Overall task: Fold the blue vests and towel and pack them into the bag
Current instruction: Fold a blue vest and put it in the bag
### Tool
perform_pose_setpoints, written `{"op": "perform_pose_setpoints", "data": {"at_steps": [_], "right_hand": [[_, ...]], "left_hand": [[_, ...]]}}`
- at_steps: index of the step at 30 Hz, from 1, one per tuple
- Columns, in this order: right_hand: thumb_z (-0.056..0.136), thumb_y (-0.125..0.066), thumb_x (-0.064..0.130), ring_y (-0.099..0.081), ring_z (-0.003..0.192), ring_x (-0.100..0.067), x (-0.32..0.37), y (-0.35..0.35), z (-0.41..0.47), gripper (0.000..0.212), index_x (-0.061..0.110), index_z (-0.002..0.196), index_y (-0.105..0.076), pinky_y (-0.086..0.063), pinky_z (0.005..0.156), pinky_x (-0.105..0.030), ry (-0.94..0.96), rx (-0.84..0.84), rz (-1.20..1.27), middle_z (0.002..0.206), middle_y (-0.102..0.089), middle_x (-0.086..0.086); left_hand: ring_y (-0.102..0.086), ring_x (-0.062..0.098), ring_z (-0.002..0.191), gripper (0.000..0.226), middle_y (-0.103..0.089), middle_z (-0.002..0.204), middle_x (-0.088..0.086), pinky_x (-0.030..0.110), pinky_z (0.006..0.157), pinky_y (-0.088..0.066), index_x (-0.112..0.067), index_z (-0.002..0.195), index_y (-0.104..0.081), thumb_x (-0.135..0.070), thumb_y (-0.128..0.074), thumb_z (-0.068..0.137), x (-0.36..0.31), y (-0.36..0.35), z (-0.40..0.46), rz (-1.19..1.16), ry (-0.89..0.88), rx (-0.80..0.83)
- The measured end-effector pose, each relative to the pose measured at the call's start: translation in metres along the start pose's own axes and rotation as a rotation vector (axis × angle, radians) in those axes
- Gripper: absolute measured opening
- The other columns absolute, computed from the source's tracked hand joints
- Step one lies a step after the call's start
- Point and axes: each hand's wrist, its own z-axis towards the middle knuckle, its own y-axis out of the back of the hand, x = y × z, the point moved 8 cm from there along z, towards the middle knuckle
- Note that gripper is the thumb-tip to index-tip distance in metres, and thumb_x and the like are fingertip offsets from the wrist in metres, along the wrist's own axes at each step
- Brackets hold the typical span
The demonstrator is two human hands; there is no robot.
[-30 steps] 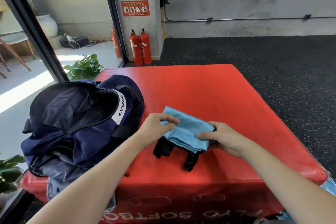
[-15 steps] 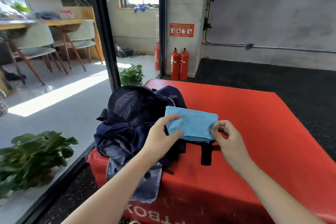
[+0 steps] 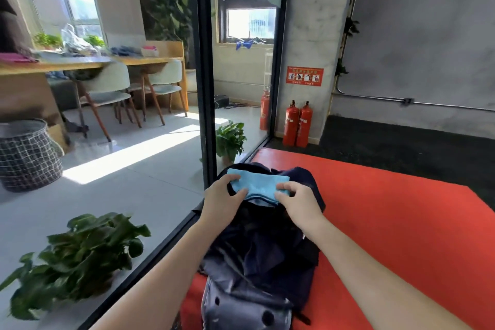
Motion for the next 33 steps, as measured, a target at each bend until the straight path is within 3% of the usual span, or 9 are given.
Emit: {"op": "perform_pose_setpoints", "data": {"at_steps": [4, 9, 12, 17, 21, 25, 27, 29, 33], "right_hand": [[0.079, -0.074, 0.023, -0.069, 0.083, -0.018, -0.032, -0.020, 0.027, 0.020, 0.032, 0.097, -0.073, -0.060, 0.084, -0.042, -0.209, 0.040, -0.016, 0.100, -0.072, 0.004], [0.076, -0.068, 0.004, -0.059, 0.071, -0.027, -0.070, -0.041, 0.045, 0.015, 0.013, 0.086, -0.073, -0.051, 0.060, -0.036, -0.437, 0.105, 0.006, 0.080, -0.065, -0.010], [0.068, -0.059, 0.008, -0.060, 0.071, -0.028, -0.101, -0.053, 0.063, 0.020, 0.005, 0.084, -0.070, -0.056, 0.067, -0.043, -0.490, 0.056, 0.025, 0.078, -0.065, -0.016], [0.091, -0.057, 0.005, -0.064, 0.095, -0.033, -0.114, -0.058, 0.084, 0.024, 0.006, 0.111, -0.070, -0.052, 0.086, -0.036, -0.471, -0.075, 0.114, 0.102, -0.070, -0.015], [0.099, -0.054, 0.011, -0.058, 0.114, -0.032, -0.120, -0.063, 0.099, 0.033, 0.011, 0.132, -0.060, -0.043, 0.100, -0.034, -0.416, -0.069, 0.059, 0.128, -0.064, -0.013], [0.104, -0.048, 0.017, -0.056, 0.123, -0.032, -0.136, -0.082, 0.111, 0.034, 0.004, 0.134, -0.058, -0.040, 0.100, -0.031, -0.385, 0.133, -0.208, 0.135, -0.060, -0.014], [0.098, -0.053, 0.028, -0.060, 0.118, -0.029, -0.159, -0.091, 0.121, 0.036, 0.013, 0.130, -0.063, -0.046, 0.102, -0.033, -0.386, 0.204, -0.293, 0.133, -0.064, -0.008], [0.093, -0.054, 0.035, -0.062, 0.115, -0.027, -0.176, -0.093, 0.131, 0.039, 0.020, 0.126, -0.066, -0.047, 0.103, -0.035, -0.354, 0.219, -0.335, 0.129, -0.067, -0.003], [0.098, -0.054, 0.019, -0.058, 0.118, -0.027, -0.131, -0.086, 0.107, 0.031, 0.016, 0.127, -0.064, -0.044, 0.103, -0.035, -0.248, 0.284, -0.265, 0.125, -0.066, -0.006]], "left_hand": [[-0.058, 0.010, 0.104, 0.039, -0.066, 0.120, -0.006, 0.015, 0.087, -0.036, -0.021, 0.124, -0.065, -0.025, -0.073, 0.087, 0.016, -0.030, 0.035, 0.134, 0.005, 0.146], [-0.056, 0.022, 0.118, 0.039, -0.063, 0.127, 0.007, 0.018, 0.089, -0.038, -0.013, 0.127, -0.061, -0.013, -0.064, 0.088, 0.036, -0.075, 0.058, 0.253, 0.118, 0.335], [-0.058, 0.027, 0.116, 0.038, -0.064, 0.124, 0.010, 0.028, 0.094, -0.047, -0.012, 0.125, -0.061, -0.009, -0.059, 0.088, 0.041, -0.098, 0.068, 0.278, 0.179, 0.375], [-0.059, 0.029, 0.118, 0.045, -0.063, 0.129, 0.009, 0.034, 0.099, -0.050, -0.019, 0.133, -0.059, -0.010, -0.057, 0.089, 0.055, -0.124, 0.089, 0.182, 0.251, 0.357], [-0.055, 0.027, 0.123, 0.045, -0.062, 0.132, 0.007, 0.025, 0.100, -0.041, -0.018, 0.136, -0.058, -0.005, -0.057, 0.092, 0.070, -0.136, 0.100, 0.078, 0.220, 0.326], [-0.049, 0.026, 0.131, 0.049, -0.054, 0.142, 0.007, 0.029, 0.109, -0.035, -0.018, 0.145, -0.049, -0.027, -0.058, 0.098, 0.106, -0.153, 0.108, 0.206, 0.195, 0.286], [-0.050, 0.028, 0.130, 0.056, -0.050, 0.146, 0.007, 0.032, 0.104, -0.038, -0.023, 0.151, -0.041, -0.039, -0.055, 0.099, 0.129, -0.162, 0.110, 0.309, 0.237, 0.264], [-0.042, 0.032, 0.136, 0.054, -0.037, 0.156, 0.010, 0.035, 0.107, -0.036, -0.029, 0.153, -0.035, -0.035, -0.051, 0.102, 0.130, -0.164, 0.108, 0.268, 0.262, 0.342], [-0.030, 0.036, 0.145, 0.053, -0.027, 0.158, 0.017, 0.040, 0.118, -0.028, -0.028, 0.153, -0.036, -0.030, -0.050, 0.102, 0.125, -0.160, 0.108, 0.299, 0.273, 0.441]]}}
